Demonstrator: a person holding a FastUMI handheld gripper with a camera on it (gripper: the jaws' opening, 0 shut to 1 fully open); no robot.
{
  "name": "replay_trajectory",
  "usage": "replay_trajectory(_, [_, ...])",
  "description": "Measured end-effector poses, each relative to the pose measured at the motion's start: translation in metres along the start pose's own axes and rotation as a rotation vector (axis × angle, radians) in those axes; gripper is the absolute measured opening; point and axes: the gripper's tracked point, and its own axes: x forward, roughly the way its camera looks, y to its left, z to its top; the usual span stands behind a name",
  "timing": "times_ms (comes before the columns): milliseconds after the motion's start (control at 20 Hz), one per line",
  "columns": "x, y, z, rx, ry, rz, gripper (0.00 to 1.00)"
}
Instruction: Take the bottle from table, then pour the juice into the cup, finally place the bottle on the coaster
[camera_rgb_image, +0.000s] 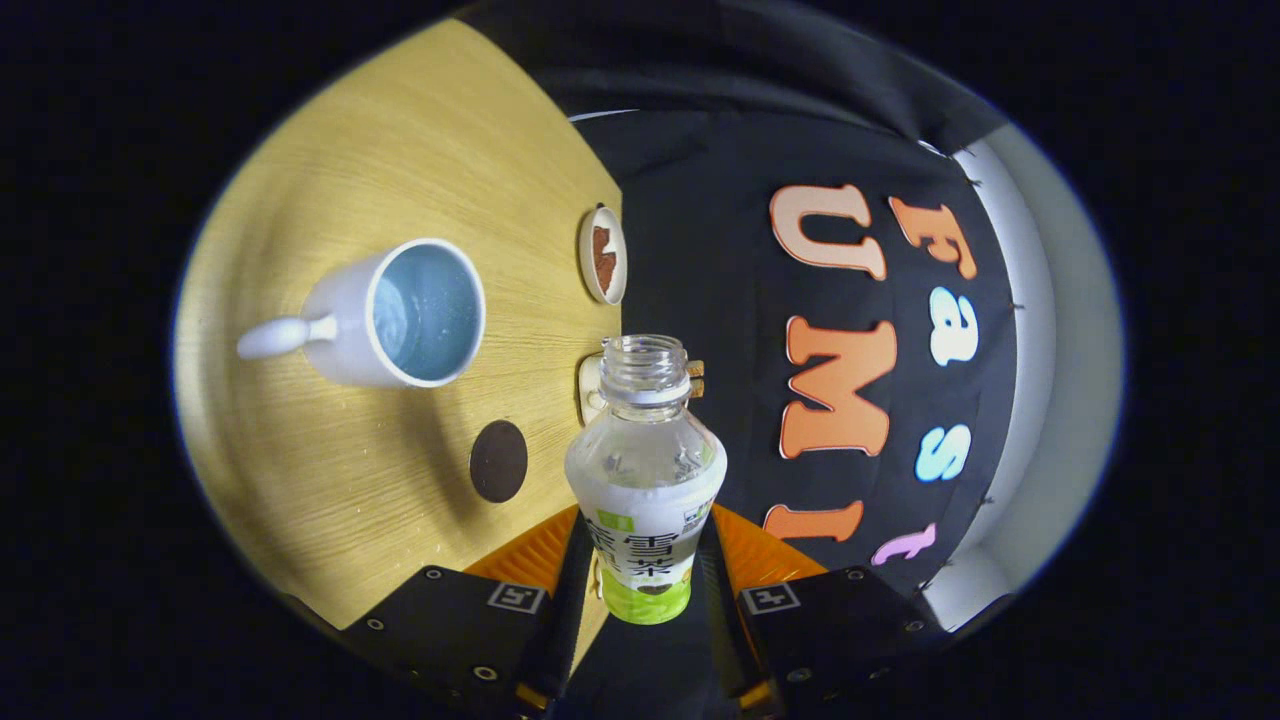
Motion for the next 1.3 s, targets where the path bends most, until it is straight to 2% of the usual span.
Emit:
replay_trajectory(450, [0.014, -0.029, -0.042, 0.724, 0.019, -0.026, 0.57])
replay_trajectory(700, [0.030, -0.043, -0.049, 1.096, -0.033, 0.014, 0.57])
replay_trajectory(900, [0.054, -0.051, -0.058, 1.227, -0.038, 0.017, 0.57])
replay_trajectory(1050, [0.080, -0.037, -0.052, 1.310, -0.044, 0.077, 0.57])
replay_trajectory(1300, [0.125, 0.002, -0.041, 1.360, -0.002, 0.175, 0.57])
